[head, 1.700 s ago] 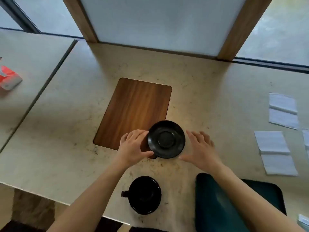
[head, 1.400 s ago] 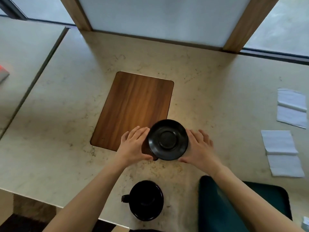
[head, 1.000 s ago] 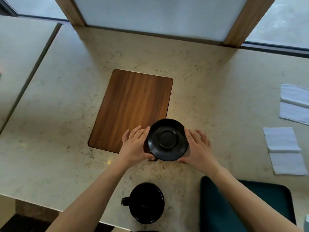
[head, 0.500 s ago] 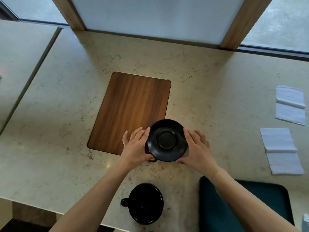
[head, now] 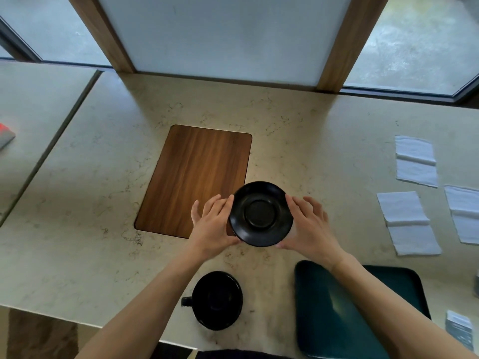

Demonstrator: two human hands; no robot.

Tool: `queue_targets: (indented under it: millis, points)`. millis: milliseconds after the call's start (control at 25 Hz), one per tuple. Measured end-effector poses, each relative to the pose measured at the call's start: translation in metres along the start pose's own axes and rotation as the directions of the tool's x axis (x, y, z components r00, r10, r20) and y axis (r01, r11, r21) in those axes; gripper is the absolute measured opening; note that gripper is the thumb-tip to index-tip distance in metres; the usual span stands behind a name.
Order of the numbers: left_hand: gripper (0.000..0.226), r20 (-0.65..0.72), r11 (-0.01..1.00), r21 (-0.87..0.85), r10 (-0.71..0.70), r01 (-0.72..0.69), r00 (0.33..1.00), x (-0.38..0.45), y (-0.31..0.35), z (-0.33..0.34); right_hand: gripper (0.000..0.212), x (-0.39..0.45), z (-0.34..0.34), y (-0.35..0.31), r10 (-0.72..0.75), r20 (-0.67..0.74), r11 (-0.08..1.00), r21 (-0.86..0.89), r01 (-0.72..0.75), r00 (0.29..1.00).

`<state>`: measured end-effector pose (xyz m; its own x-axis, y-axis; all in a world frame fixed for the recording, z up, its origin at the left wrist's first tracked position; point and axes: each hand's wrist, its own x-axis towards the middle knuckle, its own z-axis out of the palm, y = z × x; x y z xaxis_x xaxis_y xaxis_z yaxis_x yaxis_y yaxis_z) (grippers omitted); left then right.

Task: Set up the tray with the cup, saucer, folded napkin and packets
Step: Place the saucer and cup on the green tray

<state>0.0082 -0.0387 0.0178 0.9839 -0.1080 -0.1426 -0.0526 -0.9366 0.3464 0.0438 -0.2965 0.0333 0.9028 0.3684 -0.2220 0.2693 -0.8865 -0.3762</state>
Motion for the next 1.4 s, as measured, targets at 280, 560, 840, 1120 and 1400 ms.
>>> queue_targets:
  millis: [280,560,840,1120,1400]
  points:
    - [0.106,-0.028,1.0,0.011,0.015,-0.015,0.999,-0.025,0.054,-0.001,0.123,-0.053,-0.026,0.024,-0.006,-0.037,1.0,-0.009,0.005,0.999]
    - [0.113,0.009,0.998,0.013,0.06,-0.06,0.998,-0.044,0.105,0.021,0.125,-0.107,-0.033,0.065,0.034,-0.016,0.999,-0.031,-0.034,0.999]
    - [0.114,0.066,0.999,-0.009,0.049,-0.049,0.997,-0.069,0.146,0.051,0.127,-0.149,-0.025,0.101,0.05,0.006,0.996,-0.069,-0.049,0.999]
    - [0.113,0.124,0.999,-0.037,-0.006,0.01,0.992,-0.097,0.16,0.079,0.126,-0.176,-0.004,0.113,0.038,0.036,0.998,-0.051,-0.037,0.999]
    - [0.113,0.147,1.0,-0.013,-0.022,0.025,0.989,-0.117,0.165,0.092,0.124,-0.194,0.01,0.119,0.023,0.057,0.999,-0.042,-0.02,0.998]
